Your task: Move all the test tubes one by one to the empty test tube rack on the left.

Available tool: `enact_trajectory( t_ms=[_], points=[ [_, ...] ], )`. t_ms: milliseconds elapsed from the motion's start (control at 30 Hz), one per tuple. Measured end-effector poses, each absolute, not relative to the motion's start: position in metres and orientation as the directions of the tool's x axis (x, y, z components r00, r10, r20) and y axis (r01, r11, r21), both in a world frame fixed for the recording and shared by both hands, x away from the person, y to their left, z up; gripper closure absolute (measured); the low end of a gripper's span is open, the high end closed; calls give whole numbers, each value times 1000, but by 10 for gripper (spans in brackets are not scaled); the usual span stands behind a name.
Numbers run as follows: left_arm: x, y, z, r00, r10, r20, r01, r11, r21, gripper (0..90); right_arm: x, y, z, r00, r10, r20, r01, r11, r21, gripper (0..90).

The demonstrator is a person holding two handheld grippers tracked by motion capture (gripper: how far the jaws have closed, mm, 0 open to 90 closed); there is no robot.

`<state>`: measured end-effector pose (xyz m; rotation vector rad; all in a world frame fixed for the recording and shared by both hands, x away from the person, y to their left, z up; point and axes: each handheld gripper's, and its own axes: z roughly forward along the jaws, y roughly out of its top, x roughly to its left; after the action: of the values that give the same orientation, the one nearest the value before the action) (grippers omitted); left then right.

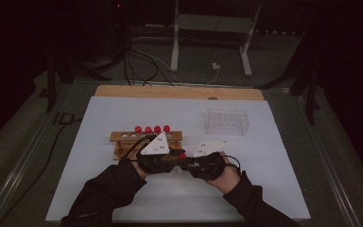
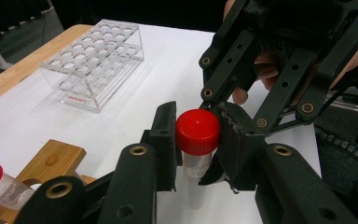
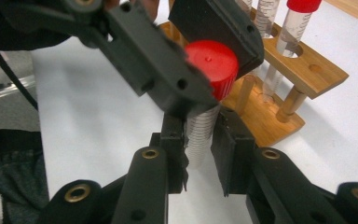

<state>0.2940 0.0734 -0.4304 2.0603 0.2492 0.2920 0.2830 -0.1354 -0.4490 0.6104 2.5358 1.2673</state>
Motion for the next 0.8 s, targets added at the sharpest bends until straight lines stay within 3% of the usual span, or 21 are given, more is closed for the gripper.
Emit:
enact_trajectory(
  t_ms=[367,533,800],
  points=[
    [295,74,-427,953,286,102,53,-487,872,718,284,-136,-449,-886,464,-14,261,522,812,732],
    [295,78,-422,951,294,101,59,-489,870,718,285,-140,-448,-873,488,-6,274,500,821,548],
    [294,90,-408,939,324,115,61,-486,872,719,286,-152,-446,-854,520,-10,278,472,837,358]
  ],
)
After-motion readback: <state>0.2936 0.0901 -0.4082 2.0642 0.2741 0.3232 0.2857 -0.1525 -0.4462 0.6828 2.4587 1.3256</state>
